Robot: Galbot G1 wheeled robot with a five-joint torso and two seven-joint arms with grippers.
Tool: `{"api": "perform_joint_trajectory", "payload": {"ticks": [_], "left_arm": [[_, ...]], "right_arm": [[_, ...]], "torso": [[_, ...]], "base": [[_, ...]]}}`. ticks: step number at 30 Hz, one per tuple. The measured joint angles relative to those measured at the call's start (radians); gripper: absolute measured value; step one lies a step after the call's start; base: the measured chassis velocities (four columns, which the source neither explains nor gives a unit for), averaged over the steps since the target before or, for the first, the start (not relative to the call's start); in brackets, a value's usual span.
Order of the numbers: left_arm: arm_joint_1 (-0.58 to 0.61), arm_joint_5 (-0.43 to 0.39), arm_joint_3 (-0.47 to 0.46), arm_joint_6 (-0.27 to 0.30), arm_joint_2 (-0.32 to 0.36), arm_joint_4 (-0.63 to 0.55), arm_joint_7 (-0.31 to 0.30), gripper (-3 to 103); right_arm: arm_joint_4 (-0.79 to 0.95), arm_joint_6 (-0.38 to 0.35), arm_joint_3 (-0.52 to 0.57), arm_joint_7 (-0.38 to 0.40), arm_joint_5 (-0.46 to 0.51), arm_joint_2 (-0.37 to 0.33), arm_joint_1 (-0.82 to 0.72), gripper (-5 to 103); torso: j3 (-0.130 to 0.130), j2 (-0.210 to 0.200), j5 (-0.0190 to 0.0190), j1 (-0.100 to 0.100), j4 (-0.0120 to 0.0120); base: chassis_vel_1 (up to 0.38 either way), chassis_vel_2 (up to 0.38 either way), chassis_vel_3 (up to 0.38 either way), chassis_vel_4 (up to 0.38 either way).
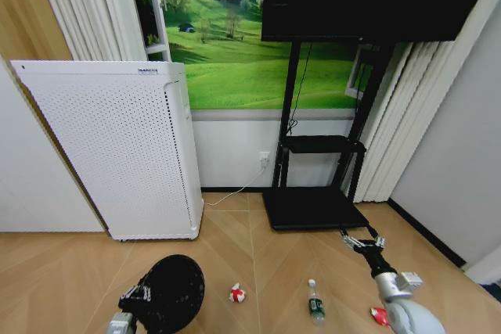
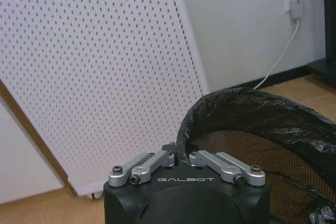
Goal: Pick up the trash bin and place the garbage on the floor into it.
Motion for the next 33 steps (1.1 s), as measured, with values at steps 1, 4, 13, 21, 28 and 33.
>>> {"api": "perform_joint_trajectory", "payload": {"ticks": [1,4,13,21,28,33], "left_arm": [[-0.003,0.002,-0.003,0.000,0.004,-0.010,0.007,7],[-0.012,0.004,-0.011,0.000,0.015,-0.040,0.021,7],[-0.059,0.024,-0.022,-0.003,0.059,-0.115,0.056,7],[-0.077,0.048,-0.041,-0.019,0.068,-0.133,0.085,7],[-0.085,0.052,-0.047,-0.027,0.069,-0.125,0.094,7],[-0.083,0.052,-0.046,-0.028,0.066,-0.123,0.096,7]], "right_arm": [[0.000,0.000,-0.001,0.000,-0.002,0.002,-0.002,100],[0.000,0.001,-0.002,-0.001,-0.011,0.005,-0.005,100],[-0.011,0.001,-0.012,-0.003,-0.050,-0.004,-0.015,100],[-0.021,0.000,-0.019,-0.006,-0.092,-0.007,-0.020,100],[-0.013,-0.003,-0.030,-0.007,-0.105,-0.005,-0.018,100],[-0.012,-0.003,-0.034,-0.007,-0.103,-0.001,-0.017,100]], "torso": [[0.000,0.000,0.0000,0.000,0.0000],[0.000,0.000,0.0000,0.000,0.0001],[0.000,0.000,0.0000,0.000,-0.0002],[0.000,0.000,-0.0001,0.000,0.0000],[0.000,0.000,0.0000,0.000,0.0000],[0.000,0.000,0.0000,0.000,0.0001]], "base": [[0.000,0.000,0.000,0.000],[0.000,0.000,0.000,0.000],[0.000,0.000,0.000,0.000],[0.000,0.000,0.000,0.000],[0.000,0.000,0.000,0.000],[0.008,0.005,-0.012,-0.007]]}}
